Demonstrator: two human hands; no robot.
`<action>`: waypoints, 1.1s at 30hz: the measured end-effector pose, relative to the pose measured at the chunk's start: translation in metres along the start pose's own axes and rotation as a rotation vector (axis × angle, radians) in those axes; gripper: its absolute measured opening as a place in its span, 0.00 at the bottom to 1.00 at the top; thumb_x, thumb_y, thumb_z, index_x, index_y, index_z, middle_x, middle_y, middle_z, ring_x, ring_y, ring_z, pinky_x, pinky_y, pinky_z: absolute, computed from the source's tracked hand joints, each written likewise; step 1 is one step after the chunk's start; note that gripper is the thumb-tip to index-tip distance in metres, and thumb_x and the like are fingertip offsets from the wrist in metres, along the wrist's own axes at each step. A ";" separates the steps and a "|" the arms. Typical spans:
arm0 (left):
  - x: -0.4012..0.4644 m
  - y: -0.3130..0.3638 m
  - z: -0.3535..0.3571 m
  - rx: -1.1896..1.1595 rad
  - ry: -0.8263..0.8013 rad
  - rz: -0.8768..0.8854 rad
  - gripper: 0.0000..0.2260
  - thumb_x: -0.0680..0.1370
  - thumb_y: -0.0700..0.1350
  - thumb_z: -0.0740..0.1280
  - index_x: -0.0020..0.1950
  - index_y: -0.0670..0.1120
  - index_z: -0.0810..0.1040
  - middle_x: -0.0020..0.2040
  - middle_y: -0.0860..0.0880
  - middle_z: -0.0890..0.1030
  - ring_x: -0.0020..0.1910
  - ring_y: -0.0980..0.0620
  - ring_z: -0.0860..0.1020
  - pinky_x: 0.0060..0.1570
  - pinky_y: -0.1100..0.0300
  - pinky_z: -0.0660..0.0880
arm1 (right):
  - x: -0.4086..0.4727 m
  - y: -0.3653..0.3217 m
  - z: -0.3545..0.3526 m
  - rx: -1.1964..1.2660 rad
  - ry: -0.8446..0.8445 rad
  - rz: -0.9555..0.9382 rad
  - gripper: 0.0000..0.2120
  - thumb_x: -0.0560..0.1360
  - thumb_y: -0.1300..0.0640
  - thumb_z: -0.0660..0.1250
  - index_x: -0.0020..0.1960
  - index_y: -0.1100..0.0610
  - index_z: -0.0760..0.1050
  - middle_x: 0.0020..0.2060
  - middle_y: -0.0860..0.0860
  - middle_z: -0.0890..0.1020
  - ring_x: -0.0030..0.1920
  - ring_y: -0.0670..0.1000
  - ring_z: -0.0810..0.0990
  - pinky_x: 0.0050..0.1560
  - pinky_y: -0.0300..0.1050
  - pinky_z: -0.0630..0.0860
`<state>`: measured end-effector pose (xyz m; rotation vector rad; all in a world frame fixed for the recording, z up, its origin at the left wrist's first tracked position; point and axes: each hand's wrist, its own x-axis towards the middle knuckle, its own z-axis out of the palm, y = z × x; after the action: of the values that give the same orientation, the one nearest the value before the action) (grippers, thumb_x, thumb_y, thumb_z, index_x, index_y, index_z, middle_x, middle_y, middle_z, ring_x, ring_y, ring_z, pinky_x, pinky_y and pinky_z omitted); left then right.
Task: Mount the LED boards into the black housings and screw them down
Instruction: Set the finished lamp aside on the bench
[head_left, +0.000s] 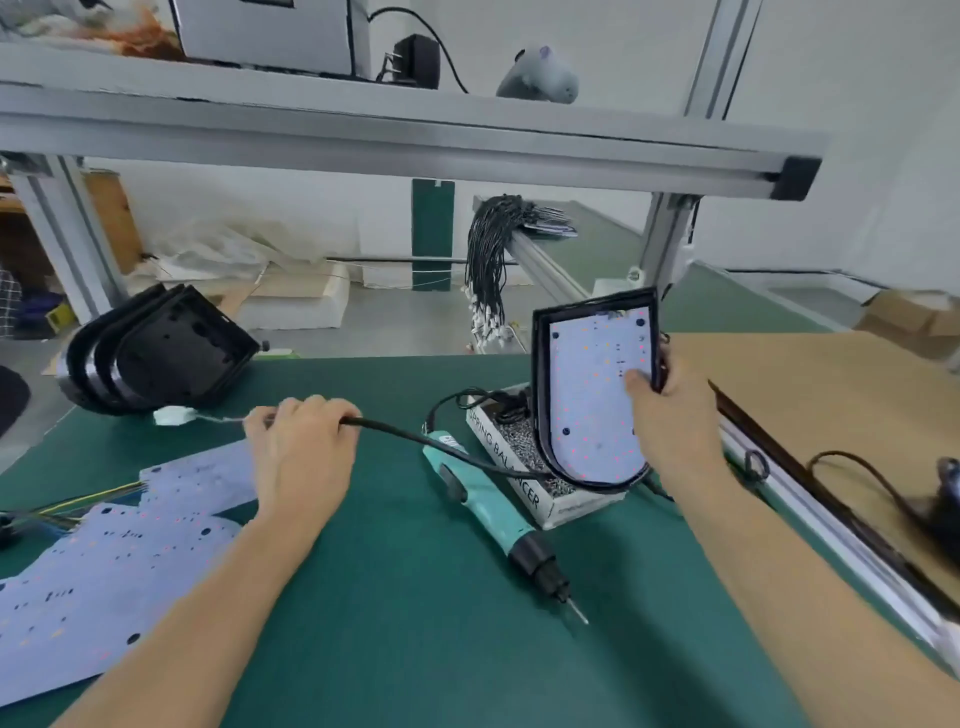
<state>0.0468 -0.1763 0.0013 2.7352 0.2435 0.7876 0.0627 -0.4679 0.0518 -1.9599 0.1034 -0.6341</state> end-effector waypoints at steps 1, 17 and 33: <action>0.005 0.012 -0.009 -0.069 0.030 0.009 0.07 0.78 0.41 0.65 0.48 0.49 0.83 0.42 0.48 0.82 0.45 0.45 0.75 0.57 0.52 0.57 | -0.003 0.004 0.002 -0.021 -0.003 -0.002 0.06 0.77 0.62 0.62 0.53 0.54 0.73 0.47 0.52 0.80 0.46 0.54 0.76 0.46 0.47 0.71; 0.006 0.240 -0.036 -0.782 -0.233 0.022 0.16 0.69 0.35 0.62 0.44 0.51 0.85 0.48 0.50 0.85 0.52 0.46 0.79 0.61 0.50 0.70 | -0.019 0.012 -0.041 0.343 -0.159 0.079 0.18 0.70 0.45 0.72 0.58 0.48 0.76 0.48 0.40 0.83 0.48 0.37 0.81 0.46 0.32 0.76; -0.094 0.373 0.052 -0.484 -0.594 0.961 0.24 0.82 0.51 0.57 0.77 0.50 0.58 0.78 0.53 0.56 0.77 0.53 0.48 0.73 0.45 0.38 | 0.030 0.111 -0.213 0.174 0.608 0.341 0.04 0.77 0.61 0.60 0.52 0.55 0.69 0.37 0.54 0.73 0.34 0.54 0.71 0.32 0.46 0.68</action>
<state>0.0268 -0.5625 0.0301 2.3533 -1.2643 0.1151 0.0100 -0.7037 0.0387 -1.4805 0.7169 -0.9518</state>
